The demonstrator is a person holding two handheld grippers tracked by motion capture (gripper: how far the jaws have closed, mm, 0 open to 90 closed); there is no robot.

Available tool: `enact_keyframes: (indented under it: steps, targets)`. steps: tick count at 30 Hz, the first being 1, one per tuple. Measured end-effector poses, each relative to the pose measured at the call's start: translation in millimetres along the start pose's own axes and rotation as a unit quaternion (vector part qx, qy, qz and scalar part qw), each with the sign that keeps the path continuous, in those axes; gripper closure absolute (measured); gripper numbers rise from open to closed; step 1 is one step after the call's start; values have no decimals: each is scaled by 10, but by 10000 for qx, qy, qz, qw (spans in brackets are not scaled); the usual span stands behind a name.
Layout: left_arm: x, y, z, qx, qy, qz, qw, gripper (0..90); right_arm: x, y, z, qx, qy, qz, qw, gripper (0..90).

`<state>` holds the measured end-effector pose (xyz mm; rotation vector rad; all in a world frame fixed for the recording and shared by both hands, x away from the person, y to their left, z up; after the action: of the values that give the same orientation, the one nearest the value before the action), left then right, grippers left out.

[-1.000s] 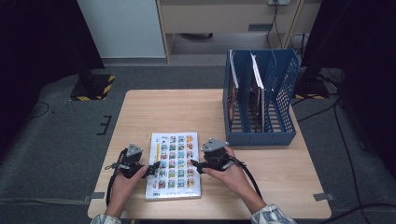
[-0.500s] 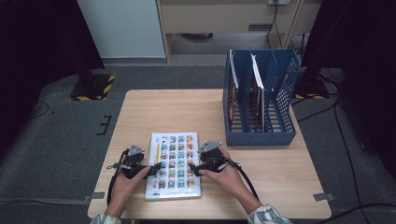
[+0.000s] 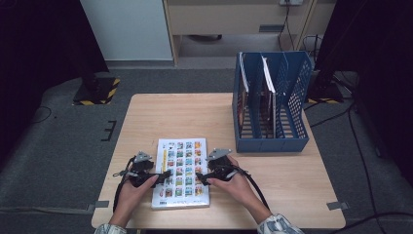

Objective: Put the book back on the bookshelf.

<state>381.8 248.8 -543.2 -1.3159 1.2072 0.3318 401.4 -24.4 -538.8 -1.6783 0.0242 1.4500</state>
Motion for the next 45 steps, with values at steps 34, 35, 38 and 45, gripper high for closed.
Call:
enact_keyframes:
  steps: [34, 35, 38, 45]
  targets:
    - [-187, -71, -60, -114, 304, -383, 9987, 247, 88, 53, 15, 475, -554, -120, 9973, 156]
    - [-209, -74, -60, -123, 369, -455, 9982, 262, 88, 53, 15, 475, -555, -122, 9973, 156]
    - [-219, -74, -73, -50, 358, -433, 9984, 283, 88, 55, 16, 478, -556, -128, 9972, 156]
    - [-177, -40, -140, 201, 539, -124, 9983, 336, 89, 59, 15, 464, -560, -142, 9973, 155]
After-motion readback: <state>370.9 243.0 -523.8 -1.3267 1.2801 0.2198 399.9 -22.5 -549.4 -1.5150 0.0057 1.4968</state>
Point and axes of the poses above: each handheld gripper's, and its own axes: x roughly forward along the jaws, y roughly out of its underside, z roughly to its left, the point moved 2 cm from there along x, roughly forward along the jaws, and after that the axes turned 12 degrees about z, right-handed, at the moved point
